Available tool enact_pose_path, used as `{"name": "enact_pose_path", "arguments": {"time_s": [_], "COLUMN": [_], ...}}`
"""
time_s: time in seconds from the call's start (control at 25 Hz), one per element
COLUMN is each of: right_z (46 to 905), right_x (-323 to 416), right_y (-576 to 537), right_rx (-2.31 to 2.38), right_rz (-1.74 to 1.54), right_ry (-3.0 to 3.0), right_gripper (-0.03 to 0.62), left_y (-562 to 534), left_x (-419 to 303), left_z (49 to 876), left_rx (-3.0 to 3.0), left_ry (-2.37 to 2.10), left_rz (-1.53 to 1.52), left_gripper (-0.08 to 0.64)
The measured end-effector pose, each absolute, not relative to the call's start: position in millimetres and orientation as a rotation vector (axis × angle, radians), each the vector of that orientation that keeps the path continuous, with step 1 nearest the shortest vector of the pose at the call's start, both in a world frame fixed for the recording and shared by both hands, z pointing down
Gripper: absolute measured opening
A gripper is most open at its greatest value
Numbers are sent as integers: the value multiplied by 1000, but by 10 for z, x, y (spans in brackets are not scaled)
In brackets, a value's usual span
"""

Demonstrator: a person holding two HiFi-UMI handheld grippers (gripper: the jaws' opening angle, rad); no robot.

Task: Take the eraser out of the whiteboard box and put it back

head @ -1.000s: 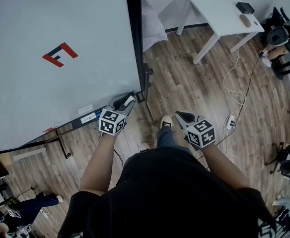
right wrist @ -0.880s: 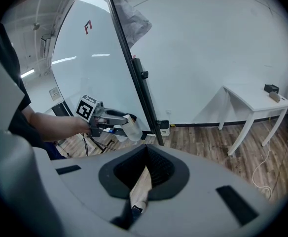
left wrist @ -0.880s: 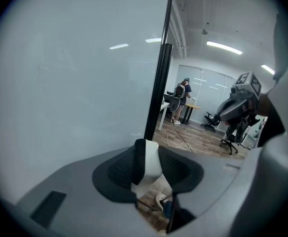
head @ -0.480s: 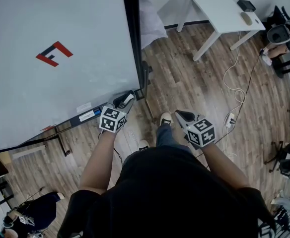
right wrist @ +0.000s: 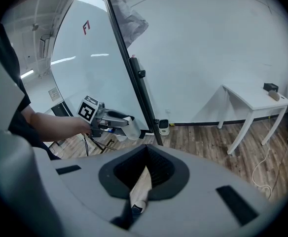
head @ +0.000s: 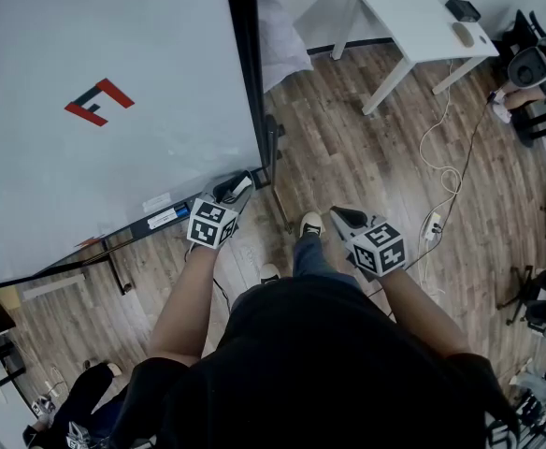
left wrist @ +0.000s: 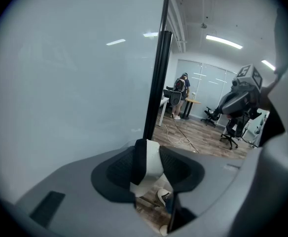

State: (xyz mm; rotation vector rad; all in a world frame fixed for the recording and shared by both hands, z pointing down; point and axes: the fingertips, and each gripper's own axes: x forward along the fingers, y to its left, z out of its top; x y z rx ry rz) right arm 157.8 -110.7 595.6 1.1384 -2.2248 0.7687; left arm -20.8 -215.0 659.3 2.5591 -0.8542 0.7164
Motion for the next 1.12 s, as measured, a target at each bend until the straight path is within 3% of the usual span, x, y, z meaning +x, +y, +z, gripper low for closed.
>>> {"name": "enact_pose_path", "arguments": {"time_s": [1.12], "right_z": [5699], "right_x": [1452], "right_y": [-1226], "right_rx": [1139], "right_rz": [691], "right_ry": [-2267], "right_gripper": [-6], "left_y": [-2098], "left_x": [-496], "left_z": [6117], "left_rx": [2627], "left_ry": [-925], "left_rz": [620], "left_gripper": [186]}}
